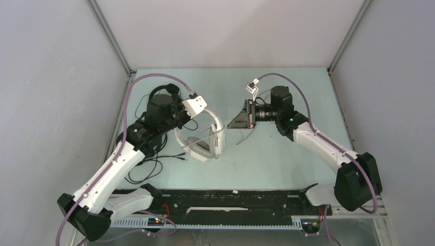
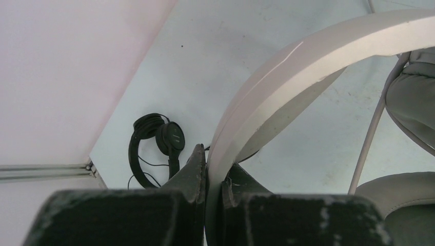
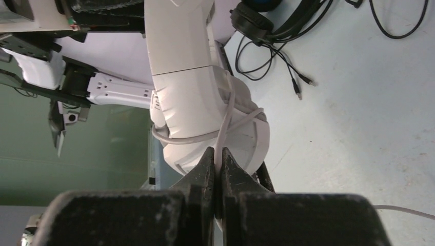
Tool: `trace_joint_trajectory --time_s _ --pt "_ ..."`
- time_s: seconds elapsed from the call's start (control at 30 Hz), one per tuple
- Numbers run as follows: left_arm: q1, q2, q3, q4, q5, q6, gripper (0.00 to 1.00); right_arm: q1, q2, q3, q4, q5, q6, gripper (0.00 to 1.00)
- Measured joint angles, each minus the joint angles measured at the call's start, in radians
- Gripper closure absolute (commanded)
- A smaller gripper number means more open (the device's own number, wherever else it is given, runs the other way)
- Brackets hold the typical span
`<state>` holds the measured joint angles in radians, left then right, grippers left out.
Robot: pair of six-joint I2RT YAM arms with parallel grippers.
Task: Wrap the headphones
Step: Wrap the headphones cable around the headphones.
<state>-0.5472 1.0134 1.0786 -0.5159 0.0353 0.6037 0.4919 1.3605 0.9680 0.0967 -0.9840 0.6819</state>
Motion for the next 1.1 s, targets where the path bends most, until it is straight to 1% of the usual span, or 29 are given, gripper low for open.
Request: trace_joint_trajectory --time_s 0.13,0.3,0.47,0.6,0.77,0.87,1.1 --pt "-0.008 -0.008 -0.004 0.029 -0.029 -0.004 1.0 -0.003 -0.007 0.0 0.04 -0.016 0.064 0.97" --pt "-0.013 -0.033 -0.004 0.041 -0.053 -0.038 1.0 0.0 -0.009 0.0 0.138 -0.031 0.164 0.93" --pt "-0.014 -0.07 -0.005 0.029 -0.11 -0.082 1.0 0.046 -0.009 0.0 0.249 -0.03 0.235 0.91" --pt "-0.014 -0.104 -0.01 0.001 -0.132 -0.108 1.0 0.088 0.004 0.0 0.36 -0.031 0.313 0.85" --pt "-0.015 -0.144 -0.032 -0.027 -0.191 -0.138 1.0 0.12 0.041 0.001 0.498 -0.028 0.393 0.84" --pt "-0.016 -0.148 -0.032 -0.031 -0.235 -0.186 1.0 0.142 0.06 0.006 0.55 -0.014 0.421 0.83" --pt "-0.018 -0.142 -0.032 -0.06 -0.377 -0.372 1.0 0.197 0.108 0.076 0.578 0.023 0.426 0.8"
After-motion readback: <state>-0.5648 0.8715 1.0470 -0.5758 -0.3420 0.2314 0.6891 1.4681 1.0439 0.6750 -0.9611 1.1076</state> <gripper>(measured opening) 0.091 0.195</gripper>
